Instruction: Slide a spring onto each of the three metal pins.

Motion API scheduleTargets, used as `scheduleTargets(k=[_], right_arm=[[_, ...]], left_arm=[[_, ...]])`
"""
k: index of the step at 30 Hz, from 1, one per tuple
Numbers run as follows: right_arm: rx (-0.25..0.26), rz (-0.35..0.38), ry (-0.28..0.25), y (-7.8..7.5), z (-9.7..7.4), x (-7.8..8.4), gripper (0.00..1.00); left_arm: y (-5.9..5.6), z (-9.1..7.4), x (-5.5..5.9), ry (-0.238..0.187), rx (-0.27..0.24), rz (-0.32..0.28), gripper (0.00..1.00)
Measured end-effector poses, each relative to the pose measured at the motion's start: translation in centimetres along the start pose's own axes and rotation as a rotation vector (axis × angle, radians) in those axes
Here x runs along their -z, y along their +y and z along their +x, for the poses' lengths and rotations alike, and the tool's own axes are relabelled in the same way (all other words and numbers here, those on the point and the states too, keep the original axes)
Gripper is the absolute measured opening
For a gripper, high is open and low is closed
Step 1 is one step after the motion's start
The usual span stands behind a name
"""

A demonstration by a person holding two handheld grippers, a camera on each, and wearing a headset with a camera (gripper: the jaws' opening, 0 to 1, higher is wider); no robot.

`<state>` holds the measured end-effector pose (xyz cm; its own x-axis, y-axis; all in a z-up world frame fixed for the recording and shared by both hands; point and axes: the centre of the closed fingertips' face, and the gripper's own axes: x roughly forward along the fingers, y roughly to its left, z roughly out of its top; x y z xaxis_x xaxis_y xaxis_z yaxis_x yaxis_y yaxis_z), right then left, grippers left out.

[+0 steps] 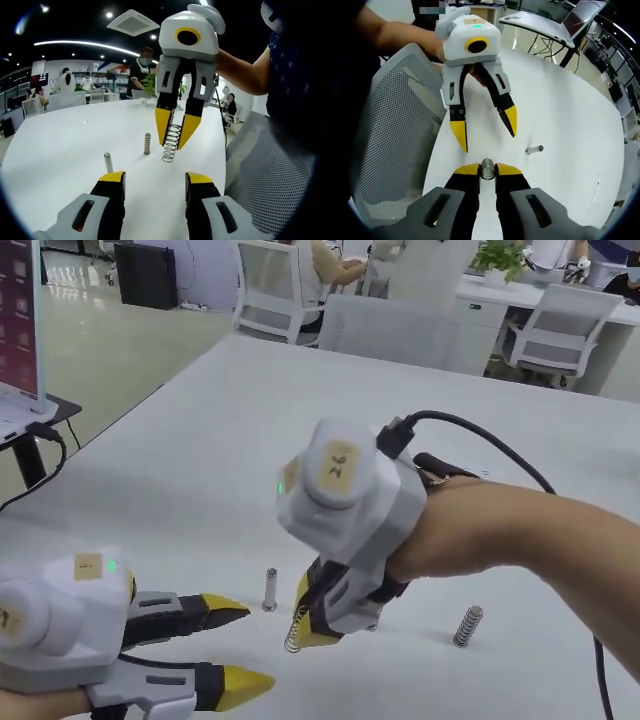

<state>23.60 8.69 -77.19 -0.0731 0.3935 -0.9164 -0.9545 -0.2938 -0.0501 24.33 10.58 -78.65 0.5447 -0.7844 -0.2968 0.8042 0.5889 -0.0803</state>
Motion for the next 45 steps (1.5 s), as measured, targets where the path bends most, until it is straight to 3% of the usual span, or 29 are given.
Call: scheduleTargets(k=[17, 31, 45], right_arm=[[0.018, 0.009, 0.015, -1.0, -0.6, 0.6, 0.08], [0.067, 0.010, 0.004, -4.1, -2.0, -0.3, 0.09], [0.094, 0.001, 0.006, -7.0, -1.4, -1.2, 0.09]], left_arm=[[1.4, -0.8, 0.5, -0.003, -0.063, 0.006, 0.55], [2.2, -1.1, 0.6, 0.009, -0.079, 0.032, 0.58], [3.0, -1.2, 1.0, 0.030, -0.096, 0.055, 0.59]])
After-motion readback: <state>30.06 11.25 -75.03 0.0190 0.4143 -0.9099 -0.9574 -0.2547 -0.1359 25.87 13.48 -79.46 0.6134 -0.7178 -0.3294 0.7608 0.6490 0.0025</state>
